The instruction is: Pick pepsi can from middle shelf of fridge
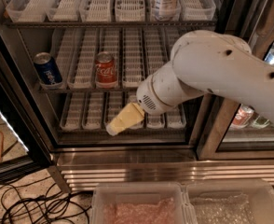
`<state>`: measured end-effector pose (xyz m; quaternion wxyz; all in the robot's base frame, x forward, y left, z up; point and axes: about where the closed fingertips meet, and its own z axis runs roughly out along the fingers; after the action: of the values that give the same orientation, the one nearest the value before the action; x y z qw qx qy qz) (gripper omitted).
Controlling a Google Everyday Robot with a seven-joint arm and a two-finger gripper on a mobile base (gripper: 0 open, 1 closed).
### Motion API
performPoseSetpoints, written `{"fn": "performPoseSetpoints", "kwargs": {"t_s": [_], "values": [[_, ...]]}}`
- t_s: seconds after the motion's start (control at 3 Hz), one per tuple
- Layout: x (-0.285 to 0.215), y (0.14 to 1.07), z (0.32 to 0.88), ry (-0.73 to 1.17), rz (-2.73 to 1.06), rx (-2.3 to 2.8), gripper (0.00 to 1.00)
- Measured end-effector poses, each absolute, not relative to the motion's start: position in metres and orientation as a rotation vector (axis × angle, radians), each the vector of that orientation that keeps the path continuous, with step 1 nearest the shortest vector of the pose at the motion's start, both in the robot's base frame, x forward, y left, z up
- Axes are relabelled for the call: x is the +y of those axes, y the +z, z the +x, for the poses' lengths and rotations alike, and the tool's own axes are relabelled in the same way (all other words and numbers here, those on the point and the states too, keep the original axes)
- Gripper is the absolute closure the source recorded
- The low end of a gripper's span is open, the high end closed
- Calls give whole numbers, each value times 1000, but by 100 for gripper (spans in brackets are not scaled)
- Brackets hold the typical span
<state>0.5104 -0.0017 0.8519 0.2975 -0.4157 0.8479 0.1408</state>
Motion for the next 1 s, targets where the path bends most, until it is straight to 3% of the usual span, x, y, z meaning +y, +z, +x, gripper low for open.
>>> {"fn": "performPoseSetpoints", "kwargs": {"t_s": [1.0], "values": [[35, 840, 533, 448, -972, 2199, 0]]}}
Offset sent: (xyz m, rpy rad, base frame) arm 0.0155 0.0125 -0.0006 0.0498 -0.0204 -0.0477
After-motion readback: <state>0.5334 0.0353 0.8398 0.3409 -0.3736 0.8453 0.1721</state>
